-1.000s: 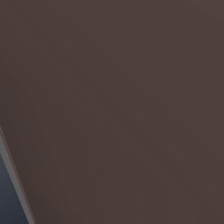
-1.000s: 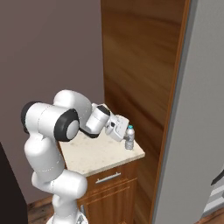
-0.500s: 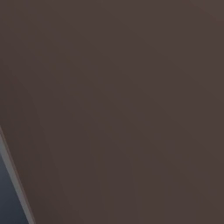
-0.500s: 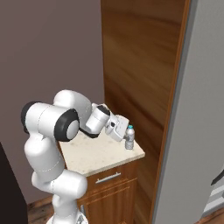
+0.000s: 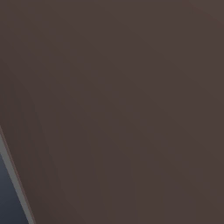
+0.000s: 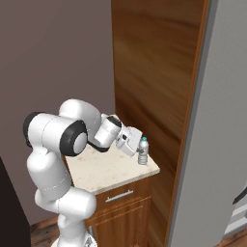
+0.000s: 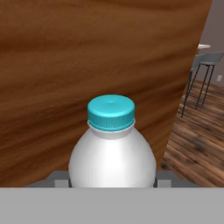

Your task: Take the bottled waters from the counter and place them in the freezer to freeze. Close the freezer door after placing the bottles.

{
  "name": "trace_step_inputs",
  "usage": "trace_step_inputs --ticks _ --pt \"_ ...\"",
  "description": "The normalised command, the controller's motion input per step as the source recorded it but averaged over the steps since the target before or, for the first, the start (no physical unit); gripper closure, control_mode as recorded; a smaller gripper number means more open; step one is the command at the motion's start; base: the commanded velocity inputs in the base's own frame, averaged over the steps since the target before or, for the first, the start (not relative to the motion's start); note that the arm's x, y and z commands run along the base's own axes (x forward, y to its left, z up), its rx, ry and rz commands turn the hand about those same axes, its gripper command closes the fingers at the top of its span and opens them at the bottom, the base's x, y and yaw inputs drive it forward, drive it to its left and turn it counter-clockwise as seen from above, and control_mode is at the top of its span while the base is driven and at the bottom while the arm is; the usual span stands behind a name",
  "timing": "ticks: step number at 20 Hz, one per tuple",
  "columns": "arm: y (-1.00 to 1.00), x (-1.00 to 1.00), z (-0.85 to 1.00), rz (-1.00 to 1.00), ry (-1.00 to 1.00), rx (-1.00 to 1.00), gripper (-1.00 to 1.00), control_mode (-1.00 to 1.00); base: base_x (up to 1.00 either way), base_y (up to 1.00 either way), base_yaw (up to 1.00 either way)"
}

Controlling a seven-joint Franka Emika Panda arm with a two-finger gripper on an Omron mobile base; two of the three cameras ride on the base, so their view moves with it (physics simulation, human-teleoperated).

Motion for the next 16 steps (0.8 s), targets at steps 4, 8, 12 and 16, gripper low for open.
trace_step_inputs --ticks 4,8,12,16 --pt "0.00 -0.02 0.00 0.00 0.00 0.00 1.00 -1.00 0.00 0.00 0.00" --pt "0.10 -0.26 0.43 0.12 0.04 0.00 1.00 -1.00 0.00 0.00 0.00" --pt "0.36 -0.64 0.94 0.24 0.07 0.03 1.00 -1.00 0.00 0.00 0.00" --pt "0.45 -0.92 1.00 0.35 0.00 0.02 1.00 -1.00 0.00 0.00 0.00"
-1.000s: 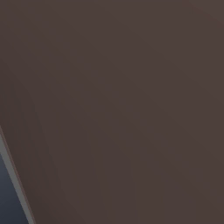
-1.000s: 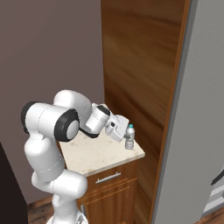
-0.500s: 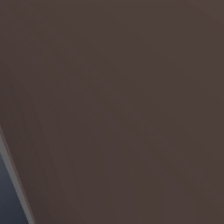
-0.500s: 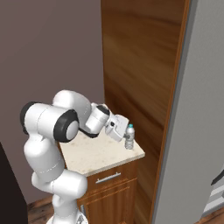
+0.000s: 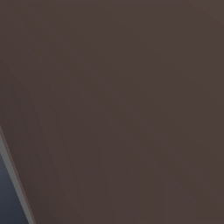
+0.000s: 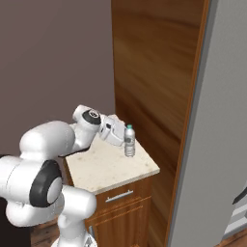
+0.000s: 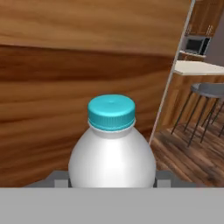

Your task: Take the bottled waters from the counter and place them in the freezer to freeze. Close the freezer door after placing the bottles.

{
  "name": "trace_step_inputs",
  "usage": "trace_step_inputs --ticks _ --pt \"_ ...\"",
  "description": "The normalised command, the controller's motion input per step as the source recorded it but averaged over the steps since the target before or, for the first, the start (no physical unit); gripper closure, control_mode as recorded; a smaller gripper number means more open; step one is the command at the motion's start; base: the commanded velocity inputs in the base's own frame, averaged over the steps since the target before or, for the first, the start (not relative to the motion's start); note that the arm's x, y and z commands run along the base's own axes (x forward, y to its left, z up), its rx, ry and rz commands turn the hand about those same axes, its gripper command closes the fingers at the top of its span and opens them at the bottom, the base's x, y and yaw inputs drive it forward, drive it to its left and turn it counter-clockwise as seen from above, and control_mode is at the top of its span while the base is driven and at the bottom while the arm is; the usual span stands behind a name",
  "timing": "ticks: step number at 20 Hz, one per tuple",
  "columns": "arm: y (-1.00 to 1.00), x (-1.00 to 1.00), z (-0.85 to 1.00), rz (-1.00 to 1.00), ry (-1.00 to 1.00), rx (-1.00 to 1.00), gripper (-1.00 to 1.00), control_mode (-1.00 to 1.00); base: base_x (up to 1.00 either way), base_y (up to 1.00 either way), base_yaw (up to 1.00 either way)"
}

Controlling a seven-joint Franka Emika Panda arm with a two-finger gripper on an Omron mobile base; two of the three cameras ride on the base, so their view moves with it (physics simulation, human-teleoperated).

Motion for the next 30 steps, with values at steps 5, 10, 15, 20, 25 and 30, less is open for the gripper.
trace_step_inputs --ticks 5,10,15,20,25,30 --pt "0.42 -0.97 1.00 0.41 0.00 0.04 1.00 -1.00 0.00 0.00 0.00" --pt "0.39 -0.74 1.00 0.43 0.01 0.09 1.00 -1.00 0.00 0.00 0.00" --pt "0.68 -0.42 0.78 0.60 0.04 0.03 1.00 -1.00 0.00 0.00 0.00" --pt "0.70 -0.75 0.79 0.57 0.01 0.03 1.00 -1.00 0.00 0.00 0.00" --pt "0.52 -0.68 0.98 0.46 0.15 0.06 1.00 -1.00 0.00 0.00 0.00" --pt "0.00 -0.97 0.44 0.21 -0.10 0.19 1.00 -1.00 0.00 0.00 0.00"
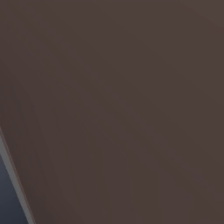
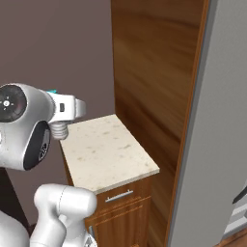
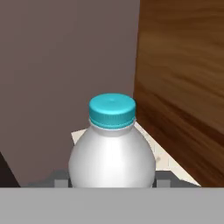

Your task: Take the bottled waters from the counter and place them in the freezer to freeze. Close the freezer door after placing the bottles.

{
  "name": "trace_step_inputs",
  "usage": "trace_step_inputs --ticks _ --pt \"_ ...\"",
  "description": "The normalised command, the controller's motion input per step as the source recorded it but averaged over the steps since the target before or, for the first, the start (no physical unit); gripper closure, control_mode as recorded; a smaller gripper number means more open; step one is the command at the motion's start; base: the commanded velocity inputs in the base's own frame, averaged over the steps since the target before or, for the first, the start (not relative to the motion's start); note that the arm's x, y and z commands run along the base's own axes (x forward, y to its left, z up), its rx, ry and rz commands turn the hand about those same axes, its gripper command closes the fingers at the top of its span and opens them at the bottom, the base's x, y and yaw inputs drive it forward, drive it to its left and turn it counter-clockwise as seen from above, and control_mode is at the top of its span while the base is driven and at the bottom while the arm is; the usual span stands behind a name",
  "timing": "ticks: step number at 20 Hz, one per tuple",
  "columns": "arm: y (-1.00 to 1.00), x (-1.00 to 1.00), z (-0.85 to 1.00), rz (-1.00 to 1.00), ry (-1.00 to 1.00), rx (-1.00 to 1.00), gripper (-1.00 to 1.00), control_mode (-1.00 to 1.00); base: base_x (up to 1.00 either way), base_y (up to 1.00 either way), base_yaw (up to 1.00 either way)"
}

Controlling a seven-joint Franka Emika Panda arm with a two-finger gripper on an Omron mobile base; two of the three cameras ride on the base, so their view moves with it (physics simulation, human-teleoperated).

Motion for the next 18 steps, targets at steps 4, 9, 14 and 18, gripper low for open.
trace_step_inputs --ticks 4,9,14,18 --pt "0.02 -1.00 0.34 0.01 -0.26 0.14 1.00 -1.00 0.00 0.00 0.00" --pt "0.14 -0.98 0.33 -0.03 -0.18 0.02 1.00 -1.00 0.00 0.00 0.00" --pt "0.01 -0.30 0.03 -0.09 0.11 -0.05 1.00 -1.00 0.00 0.00 0.00" --pt "0.18 0.03 0.00 -0.20 0.36 -0.18 1.00 -1.00 0.00 0.00 0.00"
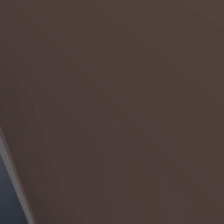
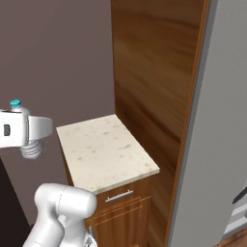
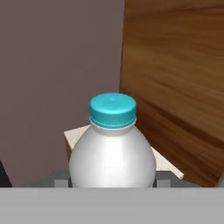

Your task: Take the bottled waters from the counter and place them in the freezer to freeze. Close the freezer door after placing the bottles.

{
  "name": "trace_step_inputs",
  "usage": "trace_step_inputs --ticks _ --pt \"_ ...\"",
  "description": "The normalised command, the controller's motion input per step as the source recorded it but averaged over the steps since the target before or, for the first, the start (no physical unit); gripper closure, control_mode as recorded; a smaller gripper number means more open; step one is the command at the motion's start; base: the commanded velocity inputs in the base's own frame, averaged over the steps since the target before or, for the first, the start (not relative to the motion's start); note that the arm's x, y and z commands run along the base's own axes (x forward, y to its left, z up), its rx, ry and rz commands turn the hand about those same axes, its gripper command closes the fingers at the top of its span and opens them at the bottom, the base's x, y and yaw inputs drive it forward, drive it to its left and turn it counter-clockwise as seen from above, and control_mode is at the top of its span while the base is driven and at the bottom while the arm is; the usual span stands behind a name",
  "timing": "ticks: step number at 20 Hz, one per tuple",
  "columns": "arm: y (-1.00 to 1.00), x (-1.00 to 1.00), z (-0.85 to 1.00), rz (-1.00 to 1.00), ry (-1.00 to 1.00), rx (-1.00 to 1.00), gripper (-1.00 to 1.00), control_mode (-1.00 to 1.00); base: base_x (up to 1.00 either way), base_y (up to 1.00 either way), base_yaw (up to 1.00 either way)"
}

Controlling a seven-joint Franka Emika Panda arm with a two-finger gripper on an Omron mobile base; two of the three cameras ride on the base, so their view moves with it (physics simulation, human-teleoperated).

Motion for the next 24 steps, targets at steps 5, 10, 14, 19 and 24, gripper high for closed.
trace_step_inputs --ticks 5,10,14,19,24 --pt "0.00 -0.07 0.00 -0.16 0.15 -0.03 1.00 -1.00 0.00 0.00 0.00" --pt "0.00 -0.36 -0.07 -0.12 -0.15 0.00 1.00 -1.00 0.00 0.00 0.00" --pt "0.00 -0.16 -0.16 -0.04 -0.07 0.00 1.00 -1.00 0.00 0.00 0.00" --pt "0.00 0.00 0.00 0.00 0.00 0.00 1.00 -1.00 0.00 0.00 0.00" --pt "0.00 -0.04 0.00 -0.02 -0.01 0.00 1.00 -1.00 0.00 0.00 0.00"
